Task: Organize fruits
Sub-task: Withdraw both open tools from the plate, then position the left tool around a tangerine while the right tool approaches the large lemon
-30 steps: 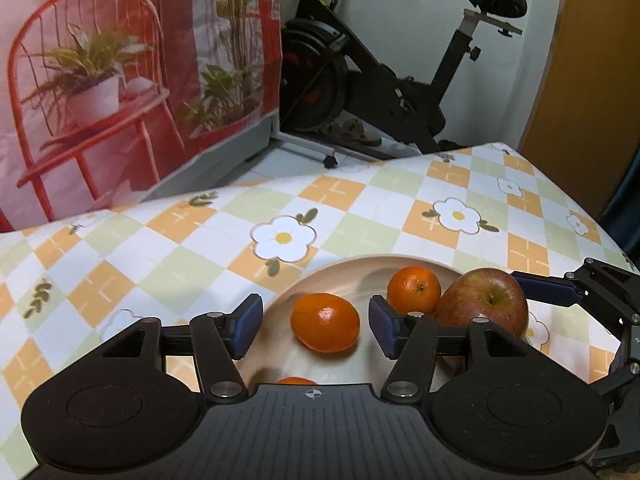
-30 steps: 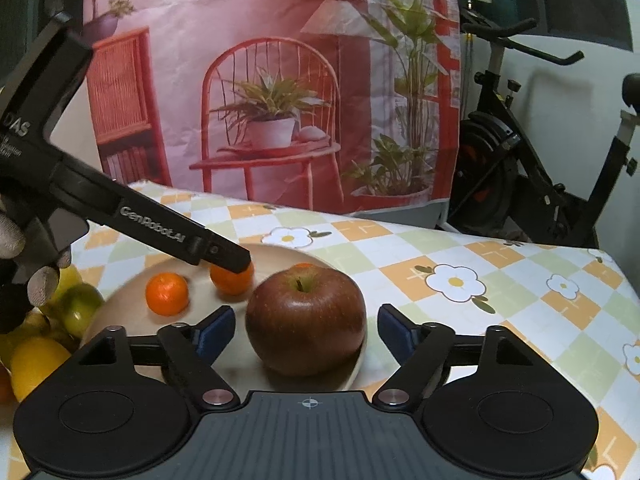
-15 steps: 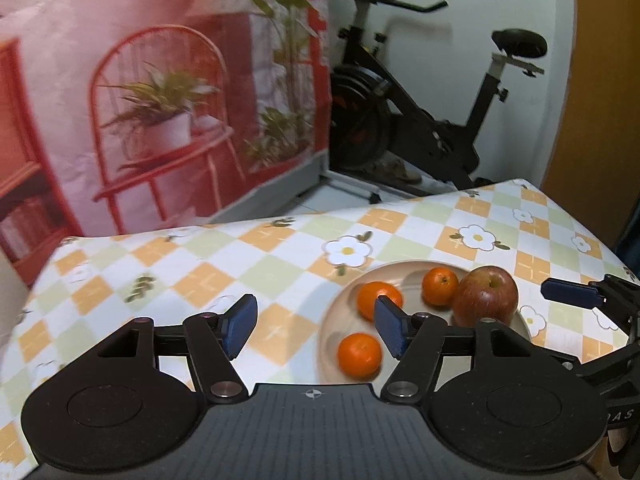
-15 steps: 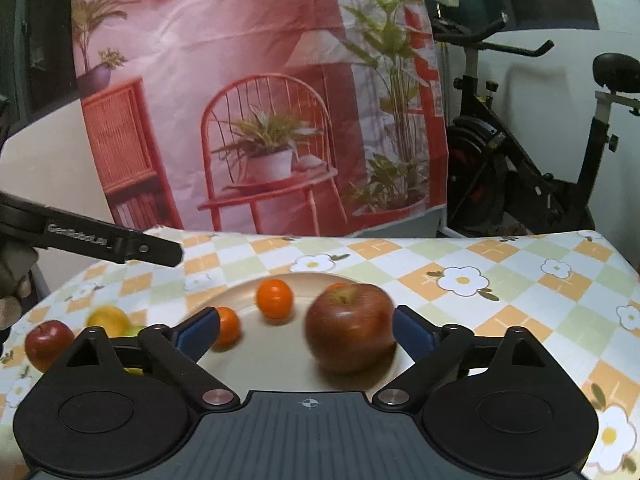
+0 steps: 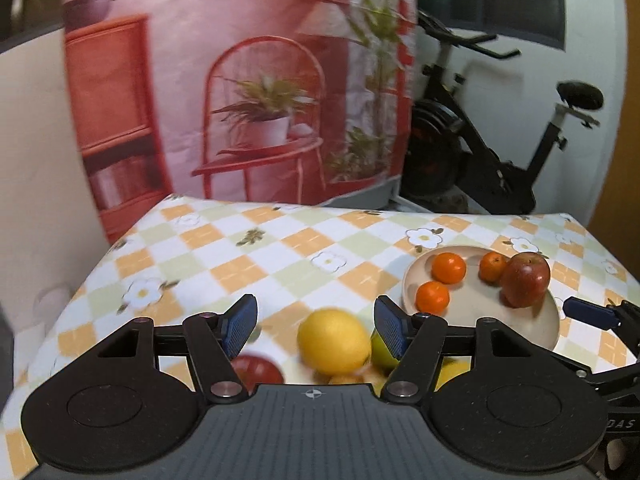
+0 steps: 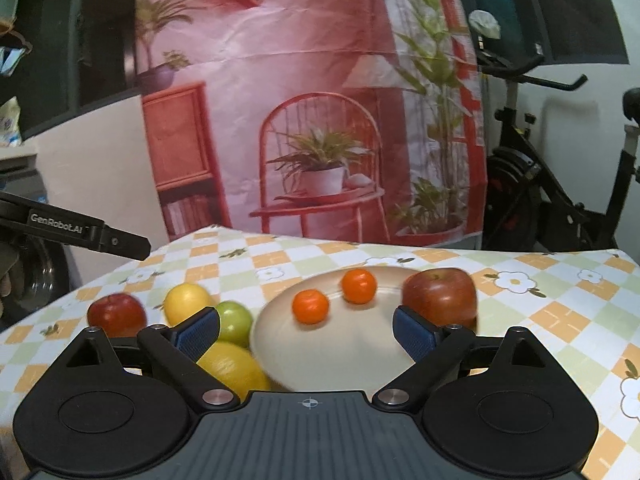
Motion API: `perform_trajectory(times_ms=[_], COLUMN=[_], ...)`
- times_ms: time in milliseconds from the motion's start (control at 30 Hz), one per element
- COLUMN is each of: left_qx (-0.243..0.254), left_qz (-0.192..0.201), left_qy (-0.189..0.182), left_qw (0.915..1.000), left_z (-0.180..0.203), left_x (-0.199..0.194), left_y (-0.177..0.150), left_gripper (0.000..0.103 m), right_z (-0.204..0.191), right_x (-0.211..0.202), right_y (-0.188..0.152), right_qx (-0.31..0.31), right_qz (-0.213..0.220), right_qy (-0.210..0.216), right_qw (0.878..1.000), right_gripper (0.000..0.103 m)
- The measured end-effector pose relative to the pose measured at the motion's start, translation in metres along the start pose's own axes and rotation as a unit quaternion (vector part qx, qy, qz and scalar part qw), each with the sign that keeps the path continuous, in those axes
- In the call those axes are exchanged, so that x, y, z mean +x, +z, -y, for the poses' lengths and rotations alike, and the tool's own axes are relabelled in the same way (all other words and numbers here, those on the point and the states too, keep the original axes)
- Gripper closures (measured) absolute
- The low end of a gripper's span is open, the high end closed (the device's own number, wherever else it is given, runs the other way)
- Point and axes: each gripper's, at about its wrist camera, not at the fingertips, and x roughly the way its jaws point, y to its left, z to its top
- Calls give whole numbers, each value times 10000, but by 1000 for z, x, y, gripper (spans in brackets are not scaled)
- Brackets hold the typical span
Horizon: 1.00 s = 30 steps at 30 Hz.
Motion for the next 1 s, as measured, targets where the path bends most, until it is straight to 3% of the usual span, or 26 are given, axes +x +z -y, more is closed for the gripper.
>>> perform_trajectory(times_ms=[267, 600, 833, 1000], left_qx=[-205, -148, -140, -210], left_qz=[283, 227, 237, 186], left_qy=[340, 350, 361, 342], left_qw=[9988, 9990, 9990, 9990], left_z=[-17, -17, -14, -16], left_x=[-23, -29, -27, -26], left_y=[-16, -40, -45, -48], left_gripper=[36, 36, 36, 36], right_z=[-24, -37, -44, -51], right_x=[2, 22, 28, 35], right_y=[-4, -12, -12, -13], right_qx=[-320, -710, -836, -1017], right_qz=[-178, -373, -417, -576], right_qy=[317, 698, 771, 875], right_qw=[9988, 9943, 9926, 9893], right_gripper=[11, 21, 22, 33])
